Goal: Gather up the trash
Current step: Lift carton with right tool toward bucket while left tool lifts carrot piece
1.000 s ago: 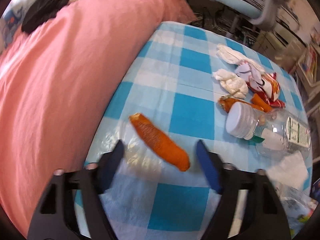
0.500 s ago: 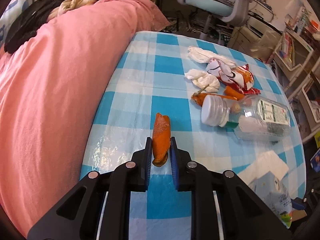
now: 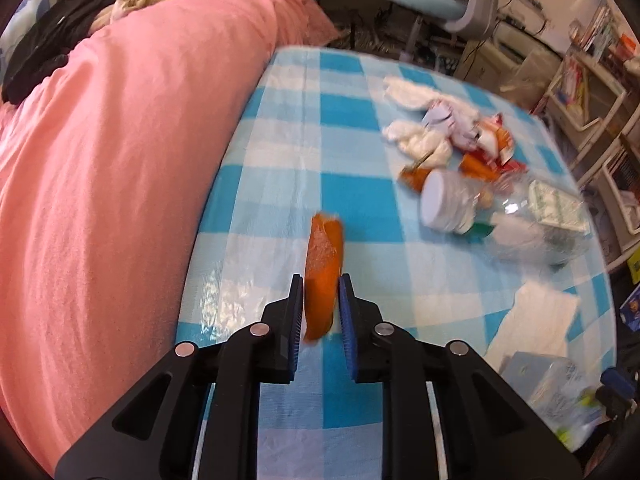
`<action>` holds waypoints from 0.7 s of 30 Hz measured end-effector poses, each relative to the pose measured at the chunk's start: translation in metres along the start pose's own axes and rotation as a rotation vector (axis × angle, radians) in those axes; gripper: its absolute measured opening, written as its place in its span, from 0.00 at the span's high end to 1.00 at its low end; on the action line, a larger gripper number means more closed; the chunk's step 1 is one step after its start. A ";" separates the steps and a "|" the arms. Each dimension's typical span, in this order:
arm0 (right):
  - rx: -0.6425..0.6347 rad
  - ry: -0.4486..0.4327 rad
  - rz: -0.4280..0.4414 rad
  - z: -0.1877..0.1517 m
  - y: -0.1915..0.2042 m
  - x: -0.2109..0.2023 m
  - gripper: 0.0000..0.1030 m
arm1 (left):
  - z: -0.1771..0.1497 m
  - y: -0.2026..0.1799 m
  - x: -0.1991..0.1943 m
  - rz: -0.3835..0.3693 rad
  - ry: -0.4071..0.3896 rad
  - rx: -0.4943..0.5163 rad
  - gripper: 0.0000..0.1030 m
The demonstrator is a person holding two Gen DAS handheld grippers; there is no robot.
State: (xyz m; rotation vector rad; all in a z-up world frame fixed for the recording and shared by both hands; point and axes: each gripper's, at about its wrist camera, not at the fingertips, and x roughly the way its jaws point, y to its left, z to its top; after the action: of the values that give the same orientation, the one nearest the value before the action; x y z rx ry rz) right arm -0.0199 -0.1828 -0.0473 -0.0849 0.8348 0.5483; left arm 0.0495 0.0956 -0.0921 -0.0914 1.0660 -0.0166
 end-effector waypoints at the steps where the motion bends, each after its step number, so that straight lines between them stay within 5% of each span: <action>1: -0.008 0.015 -0.010 -0.002 0.002 0.003 0.92 | -0.001 -0.001 0.003 0.008 0.003 0.003 0.80; 10: -0.096 0.046 -0.016 -0.005 0.017 0.011 0.87 | -0.003 -0.016 0.004 0.057 -0.010 0.075 0.68; 11: -0.102 0.042 -0.023 -0.004 0.018 0.011 0.73 | -0.003 -0.016 0.003 0.058 -0.010 0.077 0.67; 12: -0.101 0.038 -0.028 -0.003 0.020 0.010 0.41 | -0.003 -0.017 0.004 0.057 -0.010 0.077 0.66; 13: -0.099 0.032 -0.031 -0.003 0.021 0.009 0.30 | -0.003 -0.017 0.004 0.057 -0.010 0.075 0.66; 21: -0.140 0.114 -0.075 -0.003 0.030 0.033 0.30 | -0.002 -0.016 0.003 0.052 -0.008 0.070 0.66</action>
State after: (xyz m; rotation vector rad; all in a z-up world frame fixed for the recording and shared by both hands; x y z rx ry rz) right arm -0.0190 -0.1434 -0.0694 -0.2765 0.9002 0.5342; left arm 0.0497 0.0798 -0.0946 -0.0002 1.0589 -0.0068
